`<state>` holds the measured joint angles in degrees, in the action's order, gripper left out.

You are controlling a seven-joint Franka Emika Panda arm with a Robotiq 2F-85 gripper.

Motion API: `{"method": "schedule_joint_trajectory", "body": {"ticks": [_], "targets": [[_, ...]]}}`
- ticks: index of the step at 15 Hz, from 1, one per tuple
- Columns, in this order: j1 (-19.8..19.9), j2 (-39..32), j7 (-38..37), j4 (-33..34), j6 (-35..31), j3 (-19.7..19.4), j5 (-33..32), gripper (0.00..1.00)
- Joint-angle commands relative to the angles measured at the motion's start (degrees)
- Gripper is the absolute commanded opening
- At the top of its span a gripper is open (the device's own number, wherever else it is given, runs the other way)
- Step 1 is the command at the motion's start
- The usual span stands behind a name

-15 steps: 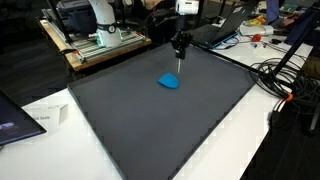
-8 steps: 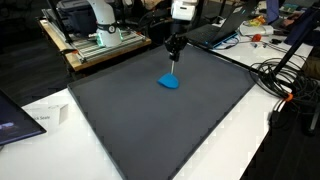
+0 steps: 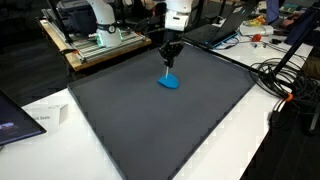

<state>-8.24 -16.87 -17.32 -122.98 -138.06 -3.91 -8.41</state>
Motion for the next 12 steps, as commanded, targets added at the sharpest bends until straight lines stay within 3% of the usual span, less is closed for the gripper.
{"method": "schedule_joint_trajectory", "body": {"ticks": [1,6,12], "targets": [[1.8,-2.5,2.1,0.9,-0.7,1.8,1.9,0.03],[2.3,-7.2,2.7,1.2,-6.8,2.3,2.7,0.03],[1.3,0.3,0.9,-2.0,-1.2,1.2,0.2,0.03]]}}
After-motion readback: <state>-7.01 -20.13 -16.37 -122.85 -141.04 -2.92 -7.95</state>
